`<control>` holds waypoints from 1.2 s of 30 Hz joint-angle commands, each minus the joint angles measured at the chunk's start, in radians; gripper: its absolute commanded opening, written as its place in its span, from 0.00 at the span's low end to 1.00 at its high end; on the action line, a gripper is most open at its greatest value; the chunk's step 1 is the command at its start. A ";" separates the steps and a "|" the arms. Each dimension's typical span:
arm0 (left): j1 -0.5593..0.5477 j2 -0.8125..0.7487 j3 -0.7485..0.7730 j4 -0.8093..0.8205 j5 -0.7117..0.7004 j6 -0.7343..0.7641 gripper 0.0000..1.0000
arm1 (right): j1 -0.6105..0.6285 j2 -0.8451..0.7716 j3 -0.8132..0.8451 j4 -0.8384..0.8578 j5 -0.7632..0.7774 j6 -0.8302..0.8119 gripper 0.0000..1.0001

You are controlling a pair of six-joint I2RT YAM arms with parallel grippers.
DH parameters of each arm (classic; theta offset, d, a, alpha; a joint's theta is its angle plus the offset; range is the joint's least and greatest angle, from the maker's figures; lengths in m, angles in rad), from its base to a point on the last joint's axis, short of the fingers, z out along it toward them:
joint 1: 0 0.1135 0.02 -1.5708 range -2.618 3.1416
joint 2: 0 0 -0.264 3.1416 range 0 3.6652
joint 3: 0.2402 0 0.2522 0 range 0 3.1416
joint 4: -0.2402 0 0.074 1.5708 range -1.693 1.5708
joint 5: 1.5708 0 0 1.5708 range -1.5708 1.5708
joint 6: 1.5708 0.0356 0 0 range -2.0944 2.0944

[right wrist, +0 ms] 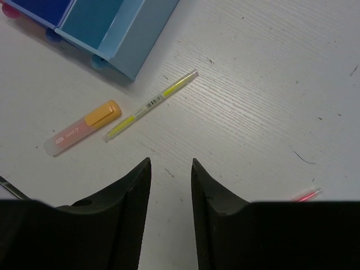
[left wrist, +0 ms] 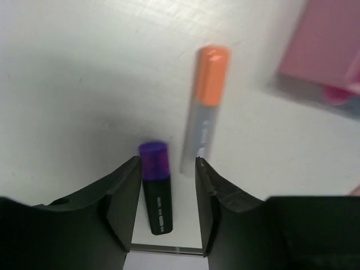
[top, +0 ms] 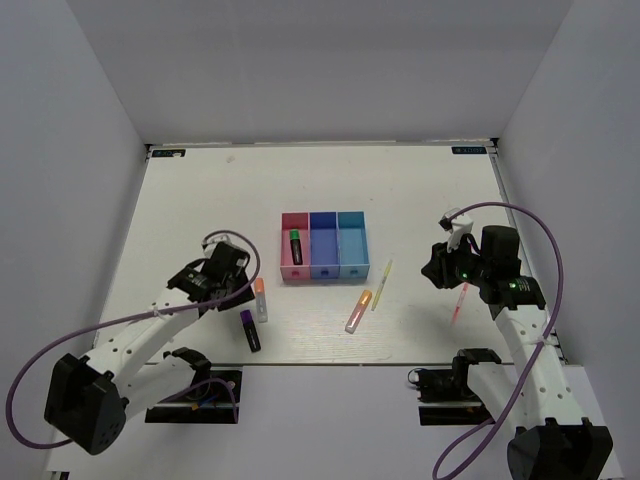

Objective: Sort the stationery into containers
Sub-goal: Place the pen in the storage box, then pick up the pen from the corner of the board.

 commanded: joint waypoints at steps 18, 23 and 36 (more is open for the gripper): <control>-0.083 0.093 -0.242 0.101 -0.004 -0.193 0.58 | 0.003 0.002 0.010 0.013 -0.007 -0.003 0.43; -0.114 0.118 -0.250 0.091 -0.027 -0.200 0.40 | 0.003 0.000 0.011 0.010 -0.007 -0.001 0.43; -0.145 0.040 0.066 -0.087 -0.045 -0.080 0.02 | 0.001 -0.004 0.013 0.006 -0.010 -0.001 0.43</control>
